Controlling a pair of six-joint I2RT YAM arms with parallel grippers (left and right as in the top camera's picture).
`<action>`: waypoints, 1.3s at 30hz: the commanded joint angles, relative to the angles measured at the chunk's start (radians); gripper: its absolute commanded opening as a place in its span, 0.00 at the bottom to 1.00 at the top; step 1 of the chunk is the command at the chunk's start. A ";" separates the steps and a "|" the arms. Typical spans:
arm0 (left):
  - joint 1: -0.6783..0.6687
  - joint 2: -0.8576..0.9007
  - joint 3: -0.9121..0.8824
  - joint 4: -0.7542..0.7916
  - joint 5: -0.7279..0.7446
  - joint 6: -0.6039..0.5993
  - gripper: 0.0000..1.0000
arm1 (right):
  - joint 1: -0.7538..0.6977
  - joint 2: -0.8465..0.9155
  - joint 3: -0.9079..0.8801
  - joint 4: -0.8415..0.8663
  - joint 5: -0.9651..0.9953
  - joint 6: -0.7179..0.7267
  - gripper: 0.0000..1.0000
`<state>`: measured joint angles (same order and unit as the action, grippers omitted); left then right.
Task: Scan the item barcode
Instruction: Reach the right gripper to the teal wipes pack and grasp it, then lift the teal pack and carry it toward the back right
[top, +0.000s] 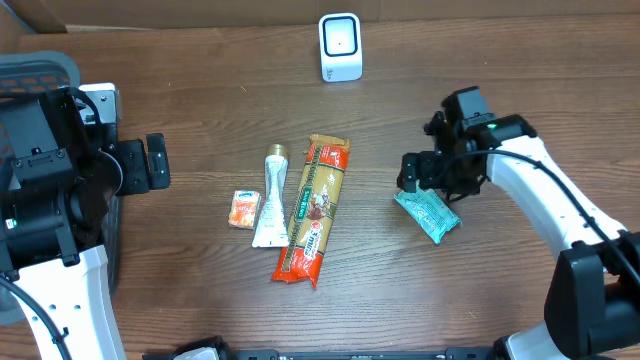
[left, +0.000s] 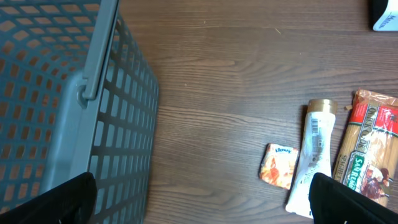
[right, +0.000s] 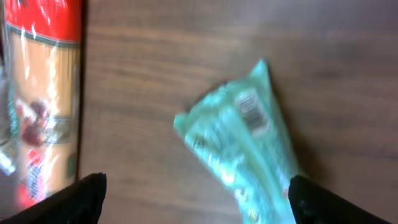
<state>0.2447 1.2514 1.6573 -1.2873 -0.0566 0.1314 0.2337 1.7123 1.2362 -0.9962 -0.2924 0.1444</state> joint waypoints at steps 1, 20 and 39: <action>0.004 0.003 0.014 0.002 0.005 0.011 1.00 | -0.015 0.005 0.019 -0.048 -0.121 -0.007 0.95; 0.004 0.003 0.014 0.002 0.005 0.011 1.00 | 0.048 0.006 -0.217 0.057 0.001 0.037 0.96; 0.004 0.003 0.014 0.002 0.005 0.011 1.00 | -0.212 0.004 -0.007 -0.031 -0.121 -0.243 0.92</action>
<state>0.2447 1.2514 1.6573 -1.2873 -0.0566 0.1310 0.0719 1.7180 1.2041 -1.0176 -0.3828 0.0559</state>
